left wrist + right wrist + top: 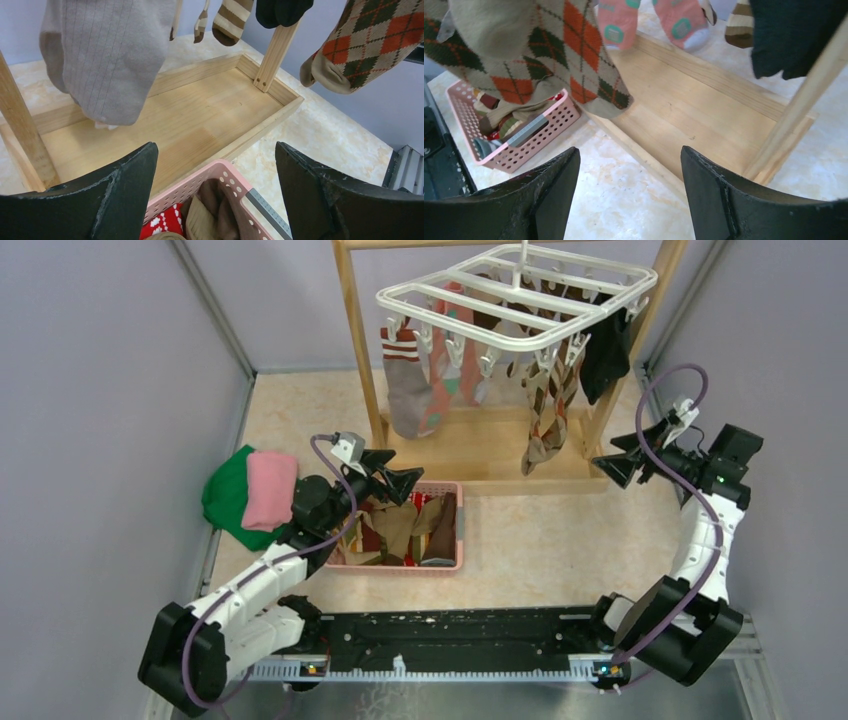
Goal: Clip the socks to the hanger
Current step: Reset both arms
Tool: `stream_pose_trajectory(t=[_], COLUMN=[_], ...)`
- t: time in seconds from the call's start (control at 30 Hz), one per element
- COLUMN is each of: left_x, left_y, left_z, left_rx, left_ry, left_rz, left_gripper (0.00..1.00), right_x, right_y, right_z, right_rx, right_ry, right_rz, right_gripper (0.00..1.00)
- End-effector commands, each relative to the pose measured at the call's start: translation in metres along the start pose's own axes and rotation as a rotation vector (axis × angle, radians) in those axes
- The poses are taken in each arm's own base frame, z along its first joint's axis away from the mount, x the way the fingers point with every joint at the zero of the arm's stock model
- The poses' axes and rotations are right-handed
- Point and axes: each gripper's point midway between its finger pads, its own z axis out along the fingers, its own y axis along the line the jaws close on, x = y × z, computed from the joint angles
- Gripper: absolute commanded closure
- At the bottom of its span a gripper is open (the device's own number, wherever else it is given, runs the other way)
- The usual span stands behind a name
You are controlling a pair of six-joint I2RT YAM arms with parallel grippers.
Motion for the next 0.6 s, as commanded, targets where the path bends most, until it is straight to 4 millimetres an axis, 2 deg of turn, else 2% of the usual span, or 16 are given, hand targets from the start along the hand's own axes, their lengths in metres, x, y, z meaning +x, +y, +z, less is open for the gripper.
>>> stream_pose_trajectory(t=[0.0,0.23,0.43,0.57], left_x=[-0.027,-0.024,-0.017,-0.01], left_y=[-0.006,-0.006,-0.007,-0.003], left_z=[0.007,0.006,-0.003,-0.012], left_rx=[0.039,0.054,0.05,0.026], left_ry=[-0.087,-0.086,-0.083,-0.088], left_rz=[-0.015,-0.031,-0.039,-0.053], left_gripper=[0.08,0.09,0.09,0.09], right_x=[-0.024,-0.021,-0.006,0.001], right_y=[-0.026,-0.022,-0.008,-0.009], right_z=[0.005,0.011,0.012,0.012], right_rx=[0.076,0.036,-0.035,-0.028], right_ry=[-0.023,-0.029,-0.031,-0.019], right_rz=[0.001,0.032,0.036,0.01], right_gripper=[0.28,0.28,0.28,0.28])
